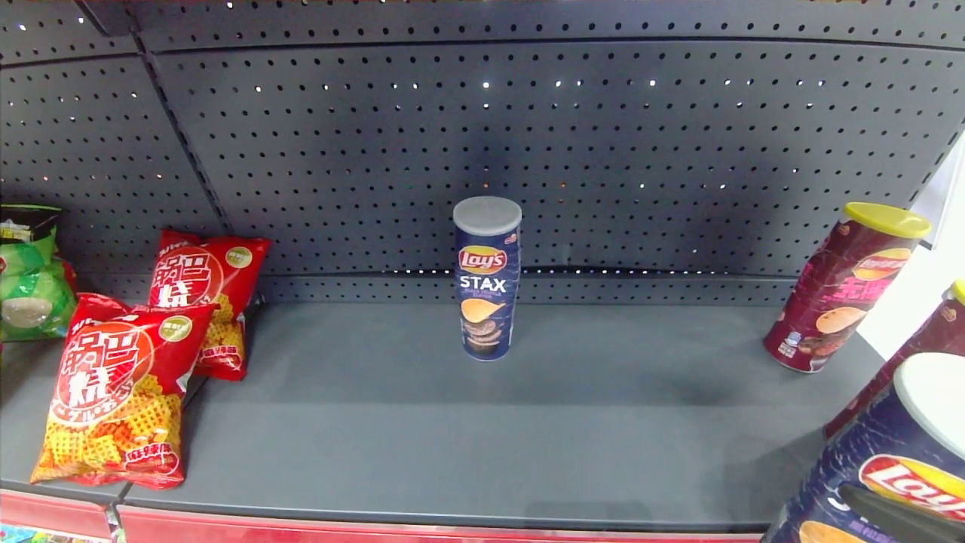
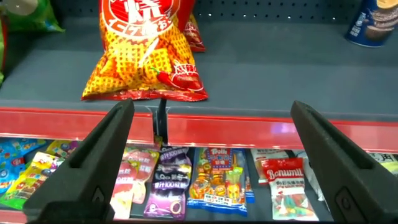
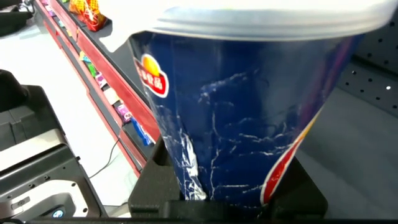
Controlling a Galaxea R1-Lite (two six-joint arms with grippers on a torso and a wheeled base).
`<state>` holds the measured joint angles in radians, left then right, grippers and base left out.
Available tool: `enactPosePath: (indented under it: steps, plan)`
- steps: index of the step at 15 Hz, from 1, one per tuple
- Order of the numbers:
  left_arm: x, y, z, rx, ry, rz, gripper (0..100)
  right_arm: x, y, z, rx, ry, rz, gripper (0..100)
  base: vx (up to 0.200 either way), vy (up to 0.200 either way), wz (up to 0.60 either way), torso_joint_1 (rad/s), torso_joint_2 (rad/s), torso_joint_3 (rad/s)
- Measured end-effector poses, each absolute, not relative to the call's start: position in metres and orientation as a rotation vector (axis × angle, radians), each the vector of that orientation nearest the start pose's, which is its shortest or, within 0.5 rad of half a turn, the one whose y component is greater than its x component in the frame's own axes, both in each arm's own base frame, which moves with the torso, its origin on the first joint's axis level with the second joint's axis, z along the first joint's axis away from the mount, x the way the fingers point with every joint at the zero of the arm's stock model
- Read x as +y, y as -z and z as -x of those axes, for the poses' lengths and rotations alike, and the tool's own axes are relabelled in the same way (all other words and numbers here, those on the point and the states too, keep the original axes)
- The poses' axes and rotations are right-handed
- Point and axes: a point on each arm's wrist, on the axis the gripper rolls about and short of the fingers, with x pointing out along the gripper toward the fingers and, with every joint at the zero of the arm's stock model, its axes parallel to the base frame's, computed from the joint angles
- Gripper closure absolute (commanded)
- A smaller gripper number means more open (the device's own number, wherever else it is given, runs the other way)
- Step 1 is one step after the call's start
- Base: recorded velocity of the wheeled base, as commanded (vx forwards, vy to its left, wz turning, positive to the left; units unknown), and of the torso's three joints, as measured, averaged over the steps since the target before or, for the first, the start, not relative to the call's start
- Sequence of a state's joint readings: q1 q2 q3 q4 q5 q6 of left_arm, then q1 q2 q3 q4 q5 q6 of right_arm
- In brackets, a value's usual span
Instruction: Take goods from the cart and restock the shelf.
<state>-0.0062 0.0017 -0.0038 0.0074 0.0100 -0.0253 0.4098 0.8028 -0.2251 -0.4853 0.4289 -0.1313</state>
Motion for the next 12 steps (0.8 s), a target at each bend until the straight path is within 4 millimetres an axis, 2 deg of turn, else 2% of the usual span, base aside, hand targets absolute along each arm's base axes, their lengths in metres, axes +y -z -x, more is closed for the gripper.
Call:
enactPosePath:
  steps: [2, 3, 5, 7, 8, 10, 12]
  plan:
    - [0.000, -0.077, 0.023, -0.003, 0.010, -0.010, 0, 0.040, -0.176, -0.069, 0.036, -0.832, 0.124, 100, 0.000, 0.000, 0.00, 0.000, 0.00, 0.000]
    - [0.000, -0.086, 0.025, -0.034, 0.013, -0.021, 0, 0.040, -0.176, -0.069, 0.034, -0.830, 0.124, 100, 0.000, 0.000, 0.00, 0.000, 0.00, 0.000]
    - [0.000, -0.121, 0.031, -0.112, 0.031, -0.003, 0, 0.041, -0.177, -0.071, 0.034, -0.829, 0.125, 100, 0.000, 0.000, 0.00, 0.000, 0.00, 0.000]
    - [0.001, -0.171, 0.028, -0.151, 0.087, 0.002, 0, 0.041, -0.181, -0.073, 0.029, -0.822, 0.126, 100, 0.000, 0.000, 0.00, 0.000, 0.00, 0.000]
    - [0.001, -0.193, 0.021, -0.145, 0.137, -0.014, 0, 0.042, -0.185, -0.074, 0.017, -0.815, 0.126, 100, 0.000, 0.000, 0.00, 0.000, 0.00, 0.000]
    - [-0.005, -0.227, -0.008, -0.084, 0.301, -0.047, 0, 0.044, -0.195, -0.079, -0.004, -0.810, 0.126, 100, 0.000, 0.000, 0.00, 0.000, 0.00, 0.000]
    - [-0.017, -0.245, -0.051, -0.001, 0.508, -0.077, 0, 0.047, -0.204, -0.086, -0.012, -0.798, 0.127, 100, 0.000, 0.000, 0.00, 0.000, 0.00, 0.000]
